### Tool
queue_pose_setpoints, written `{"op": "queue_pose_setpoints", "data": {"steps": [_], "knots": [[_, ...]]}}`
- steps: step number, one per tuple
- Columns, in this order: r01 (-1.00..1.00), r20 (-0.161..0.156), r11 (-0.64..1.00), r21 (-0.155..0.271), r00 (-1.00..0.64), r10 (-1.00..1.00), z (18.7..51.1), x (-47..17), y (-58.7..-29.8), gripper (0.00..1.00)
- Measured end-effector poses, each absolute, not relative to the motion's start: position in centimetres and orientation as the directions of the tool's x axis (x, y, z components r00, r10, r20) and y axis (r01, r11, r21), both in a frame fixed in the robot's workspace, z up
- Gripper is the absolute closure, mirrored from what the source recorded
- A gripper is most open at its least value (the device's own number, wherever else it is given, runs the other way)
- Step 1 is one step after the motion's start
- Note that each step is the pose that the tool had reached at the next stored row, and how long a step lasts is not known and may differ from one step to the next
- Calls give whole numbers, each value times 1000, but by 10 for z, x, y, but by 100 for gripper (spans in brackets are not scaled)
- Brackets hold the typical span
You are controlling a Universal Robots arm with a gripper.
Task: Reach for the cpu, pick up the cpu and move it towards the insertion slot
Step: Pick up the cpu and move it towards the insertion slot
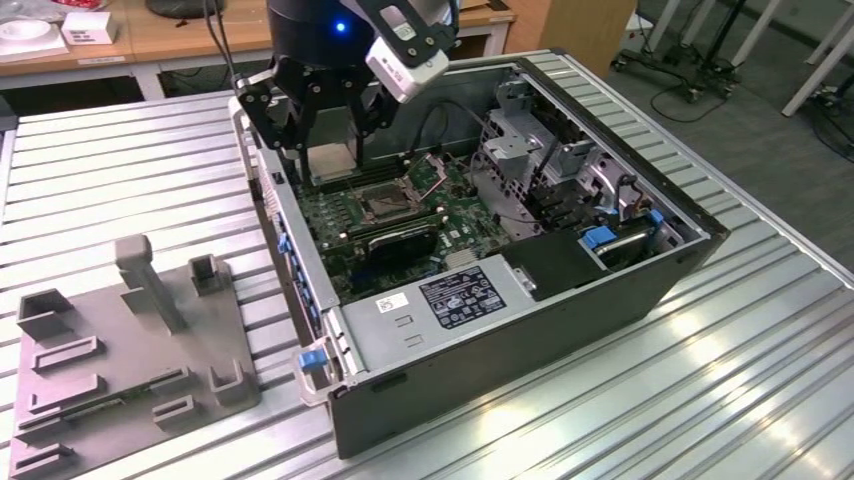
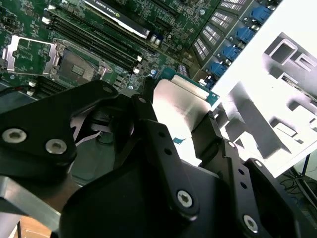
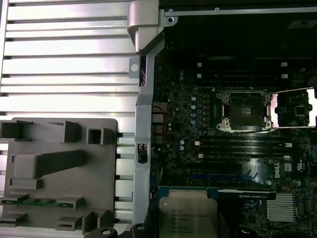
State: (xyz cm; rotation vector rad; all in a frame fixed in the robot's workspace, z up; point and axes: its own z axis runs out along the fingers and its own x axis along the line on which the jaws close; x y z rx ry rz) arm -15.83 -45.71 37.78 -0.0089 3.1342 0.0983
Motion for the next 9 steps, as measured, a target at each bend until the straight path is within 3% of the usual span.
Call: {"op": "queue_pose_setpoints", "data": {"steps": [9], "knots": [[-6,-6,998,63,-1000,-5,378,-157,-457,45]]}}
